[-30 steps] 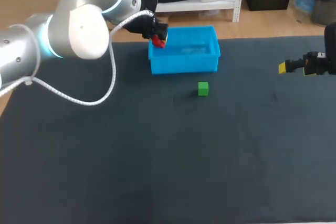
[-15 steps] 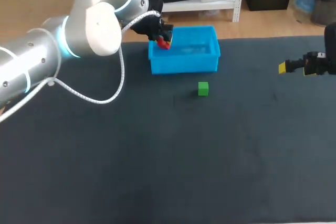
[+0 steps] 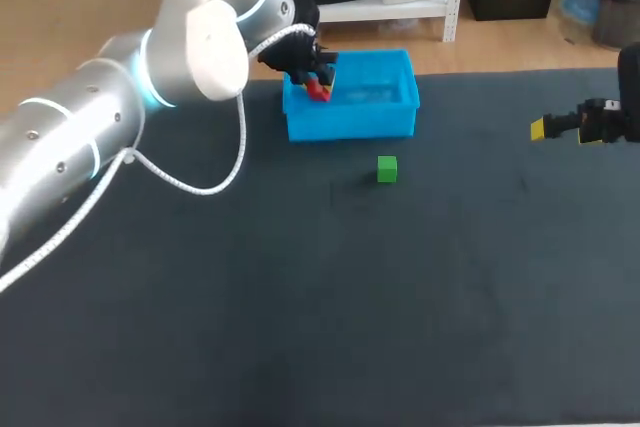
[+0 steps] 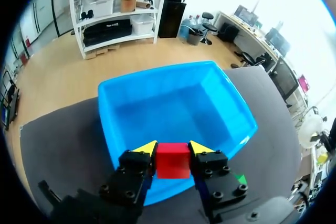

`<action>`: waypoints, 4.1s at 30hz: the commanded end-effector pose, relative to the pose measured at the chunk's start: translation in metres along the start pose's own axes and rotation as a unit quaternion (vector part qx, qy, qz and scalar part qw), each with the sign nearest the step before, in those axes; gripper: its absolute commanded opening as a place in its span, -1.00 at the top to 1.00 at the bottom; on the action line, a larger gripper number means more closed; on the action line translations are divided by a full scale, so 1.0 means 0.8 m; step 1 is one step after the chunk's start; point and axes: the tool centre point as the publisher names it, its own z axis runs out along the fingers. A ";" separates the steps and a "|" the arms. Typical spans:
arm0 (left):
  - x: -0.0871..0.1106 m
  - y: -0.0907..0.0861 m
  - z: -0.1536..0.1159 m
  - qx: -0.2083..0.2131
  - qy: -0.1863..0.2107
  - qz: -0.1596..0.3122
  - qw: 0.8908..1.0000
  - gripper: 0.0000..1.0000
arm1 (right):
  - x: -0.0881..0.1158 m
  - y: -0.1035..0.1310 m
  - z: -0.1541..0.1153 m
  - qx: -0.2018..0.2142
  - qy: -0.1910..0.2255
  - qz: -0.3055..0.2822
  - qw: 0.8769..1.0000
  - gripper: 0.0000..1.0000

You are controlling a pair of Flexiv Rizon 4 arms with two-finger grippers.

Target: Use the left arm to pick the red cube and place it into the blue plastic box first, then use the right arm to grasp the green cube and put it into the same blue plastic box after the first action is fully finished.

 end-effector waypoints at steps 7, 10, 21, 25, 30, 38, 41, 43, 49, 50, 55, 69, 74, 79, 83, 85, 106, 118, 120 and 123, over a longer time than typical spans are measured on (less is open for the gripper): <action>-0.010 0.001 0.004 -0.006 0.013 -0.003 1.000 1.00 | 0.000 0.000 0.000 0.000 0.000 0.000 1.000 -1.00; -0.008 0.002 0.005 -0.008 0.015 -0.004 1.000 1.00 | 0.000 0.000 0.000 0.000 0.000 0.000 1.000 -1.00; -0.003 0.001 0.010 -0.014 0.028 -0.009 0.999 1.00 | 0.000 0.000 0.000 0.000 0.000 0.000 1.000 -1.00; -0.002 0.001 0.013 -0.023 0.036 -0.009 0.999 1.00 | 0.000 0.000 0.000 0.000 0.000 0.000 1.000 -1.00; 0.001 0.003 0.017 -0.030 0.045 -0.010 0.998 1.00 | 0.000 0.000 0.000 0.000 0.000 0.000 1.000 -1.00; -0.001 0.006 0.012 -0.032 0.052 -0.017 0.998 -1.00 | 0.000 0.000 0.000 0.000 0.000 0.000 1.000 -1.00; -0.005 0.003 0.003 -0.031 0.049 -0.014 0.998 -1.00 | 0.000 0.000 0.000 0.000 0.000 0.000 1.000 -1.00; -0.007 -0.001 -0.007 -0.035 0.041 -0.006 0.999 -1.00 | 0.000 0.000 0.000 0.000 0.000 0.000 1.000 -1.00; -0.008 -0.005 -0.043 -0.043 0.014 0.002 0.999 -1.00 | 0.000 0.000 0.000 0.000 0.000 0.000 1.000 -1.00; -0.007 -0.006 -0.050 -0.046 0.009 0.002 0.999 -1.00 | 0.000 0.000 0.000 0.000 0.000 0.000 1.000 -1.00; 0.010 -0.005 -0.095 -0.051 -0.018 0.000 0.999 -1.00 | 0.000 0.000 0.000 0.000 0.000 0.000 1.000 -1.00; 0.110 -0.003 -0.200 -0.051 -0.085 -0.033 0.995 -1.00 | 0.000 0.000 0.000 0.000 0.000 0.000 1.000 -1.00; 0.149 -0.011 -0.214 -0.043 -0.092 -0.013 0.995 -1.00 | 0.000 0.000 0.000 0.000 0.000 0.000 1.000 -1.00; 0.191 -0.005 -0.221 -0.035 -0.090 -0.012 0.995 -1.00 | 0.000 0.000 0.000 0.000 0.000 0.000 1.000 -1.00; 0.218 0.004 -0.228 -0.016 -0.098 -0.019 0.995 -1.00 | 0.000 0.000 0.000 0.000 0.000 0.000 1.000 -1.00; 0.230 0.007 -0.232 -0.011 -0.104 -0.014 0.994 -1.00 | 0.000 0.000 0.000 0.000 0.000 0.000 1.000 -1.00; 0.293 0.017 -0.254 0.022 -0.108 -0.011 0.994 -1.00 | 0.000 0.000 0.000 0.000 0.000 0.000 1.000 -1.00; 0.278 0.020 -0.257 0.032 -0.092 0.002 0.995 -1.00 | 0.000 0.000 0.000 0.000 0.000 0.000 1.000 -1.00; 0.278 0.020 -0.259 0.039 -0.085 0.004 0.996 -1.00 | 0.000 0.000 0.000 0.000 0.000 0.000 1.000 -1.00; 0.278 0.022 -0.261 0.052 -0.077 0.010 0.996 -1.00 | 0.000 0.000 0.000 0.000 0.000 0.000 1.000 -1.00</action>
